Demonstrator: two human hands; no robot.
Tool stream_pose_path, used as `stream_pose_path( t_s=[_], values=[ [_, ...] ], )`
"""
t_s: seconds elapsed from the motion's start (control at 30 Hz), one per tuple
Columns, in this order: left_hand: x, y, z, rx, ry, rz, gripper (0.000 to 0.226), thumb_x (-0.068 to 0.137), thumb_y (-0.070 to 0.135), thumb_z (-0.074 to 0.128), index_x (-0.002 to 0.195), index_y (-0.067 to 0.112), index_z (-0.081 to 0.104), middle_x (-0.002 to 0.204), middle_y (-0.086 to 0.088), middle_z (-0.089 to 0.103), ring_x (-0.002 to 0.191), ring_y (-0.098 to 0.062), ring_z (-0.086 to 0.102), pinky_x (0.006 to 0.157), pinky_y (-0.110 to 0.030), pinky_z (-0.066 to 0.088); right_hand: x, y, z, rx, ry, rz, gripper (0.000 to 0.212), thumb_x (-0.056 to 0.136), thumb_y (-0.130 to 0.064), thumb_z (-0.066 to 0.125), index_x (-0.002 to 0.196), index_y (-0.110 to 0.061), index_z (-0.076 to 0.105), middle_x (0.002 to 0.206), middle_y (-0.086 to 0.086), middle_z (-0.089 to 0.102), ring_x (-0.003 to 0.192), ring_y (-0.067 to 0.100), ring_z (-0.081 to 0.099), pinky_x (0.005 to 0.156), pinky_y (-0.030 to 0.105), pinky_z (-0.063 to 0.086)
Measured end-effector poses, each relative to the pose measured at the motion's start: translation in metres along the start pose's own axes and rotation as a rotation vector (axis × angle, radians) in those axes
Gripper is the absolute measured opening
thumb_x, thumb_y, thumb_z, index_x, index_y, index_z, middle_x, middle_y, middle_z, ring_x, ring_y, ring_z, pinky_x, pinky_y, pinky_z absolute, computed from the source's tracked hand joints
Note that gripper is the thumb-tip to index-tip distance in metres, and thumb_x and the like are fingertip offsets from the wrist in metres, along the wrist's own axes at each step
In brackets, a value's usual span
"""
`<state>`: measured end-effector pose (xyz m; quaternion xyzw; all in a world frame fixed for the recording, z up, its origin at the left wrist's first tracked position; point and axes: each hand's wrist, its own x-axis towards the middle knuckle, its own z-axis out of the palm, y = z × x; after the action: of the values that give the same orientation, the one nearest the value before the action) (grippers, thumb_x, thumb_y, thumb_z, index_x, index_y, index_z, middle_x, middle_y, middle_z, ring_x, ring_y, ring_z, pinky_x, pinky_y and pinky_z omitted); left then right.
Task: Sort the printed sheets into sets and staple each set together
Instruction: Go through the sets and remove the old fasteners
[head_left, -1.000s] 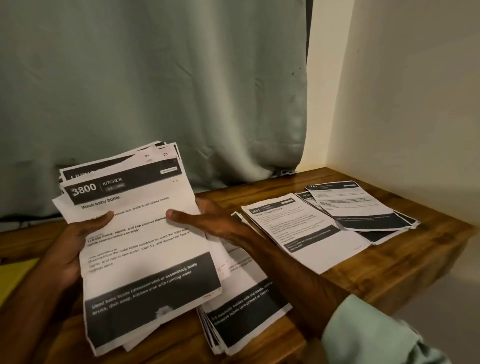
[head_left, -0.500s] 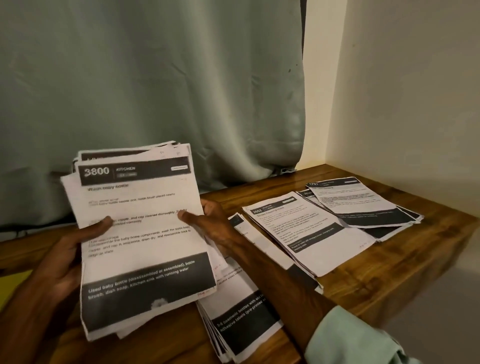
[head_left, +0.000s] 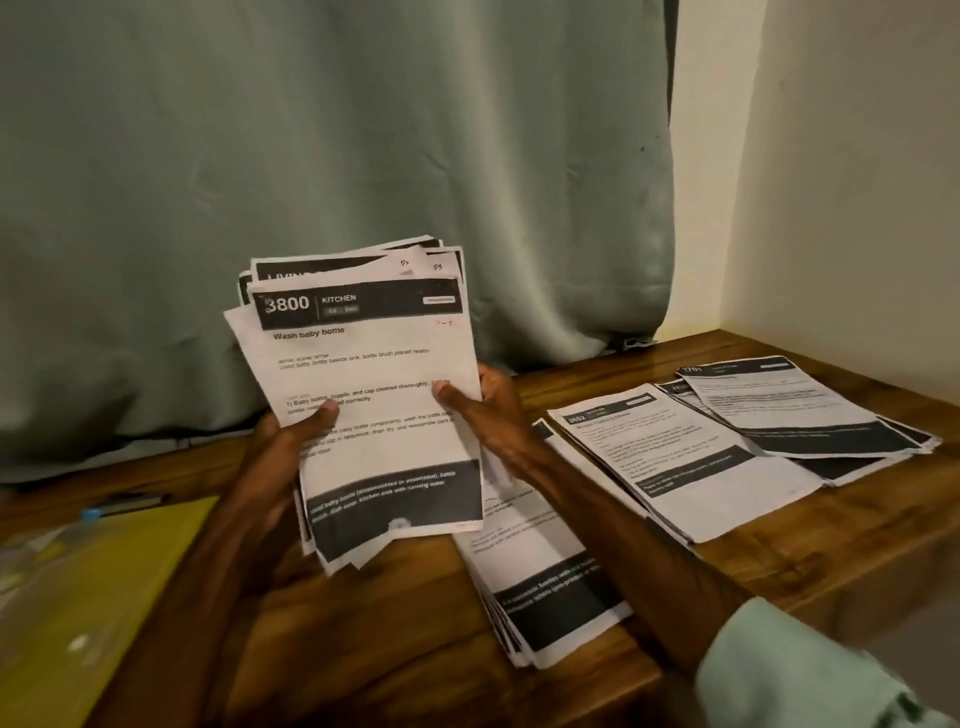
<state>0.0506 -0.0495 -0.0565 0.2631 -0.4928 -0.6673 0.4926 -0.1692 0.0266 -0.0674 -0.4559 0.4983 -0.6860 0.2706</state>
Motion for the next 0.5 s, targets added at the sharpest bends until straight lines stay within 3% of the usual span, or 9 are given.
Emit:
stream_pose_path(
  t_s=[0.13, 0.27, 0.37, 0.5],
  values=[
    [-0.022, 0.011, 0.003, -0.005, 0.012, 0.022, 0.03, 0.092, 0.003, 0.069, 0.12, 0.012, 0.065, 0.116, -0.013, 0.076, 0.106, -0.036, 0.073, 0.093, -0.054, 0.055, -0.009, -0.016, 0.005, -0.07, -0.06, -0.054, 0.036, 0.097, -0.013, 0.068, 0.132, -0.006, 0.062, 0.122, 0.001, 0.071, 0.105, 0.014, 0.073, 0.084, 0.027, 0.061],
    [-0.045, 0.024, -0.005, -0.014, 0.064, 0.072, 0.048, 0.09, 0.012, 0.076, 0.134, 0.009, 0.058, 0.117, -0.013, 0.075, 0.104, -0.036, 0.074, 0.081, -0.05, 0.061, -0.026, -0.022, 0.02, -0.061, -0.066, -0.107, 0.03, 0.098, -0.009, 0.066, 0.127, -0.009, 0.061, 0.114, -0.005, 0.07, 0.09, -0.004, 0.072, 0.075, 0.018, 0.06],
    [-0.061, 0.04, -0.013, 0.082, 0.122, 0.151, 0.046, 0.091, 0.018, 0.076, 0.132, 0.007, 0.059, 0.107, -0.008, 0.078, 0.093, -0.029, 0.077, 0.067, -0.036, 0.063, -0.037, -0.026, 0.036, -0.021, -0.094, -0.138, 0.026, 0.098, -0.01, 0.064, 0.122, -0.019, 0.058, 0.109, -0.014, 0.069, 0.09, -0.004, 0.072, 0.069, 0.017, 0.058],
    [-0.077, 0.053, -0.027, 0.165, 0.191, 0.225, 0.04, 0.091, 0.021, 0.076, 0.127, 0.008, 0.063, 0.093, 0.002, 0.08, 0.082, -0.017, 0.078, 0.06, -0.025, 0.06, -0.046, -0.028, 0.058, -0.013, -0.109, -0.17, 0.028, 0.098, -0.013, 0.065, 0.125, -0.019, 0.058, 0.112, -0.011, 0.07, 0.095, 0.002, 0.073, 0.072, 0.02, 0.059]
  ],
)
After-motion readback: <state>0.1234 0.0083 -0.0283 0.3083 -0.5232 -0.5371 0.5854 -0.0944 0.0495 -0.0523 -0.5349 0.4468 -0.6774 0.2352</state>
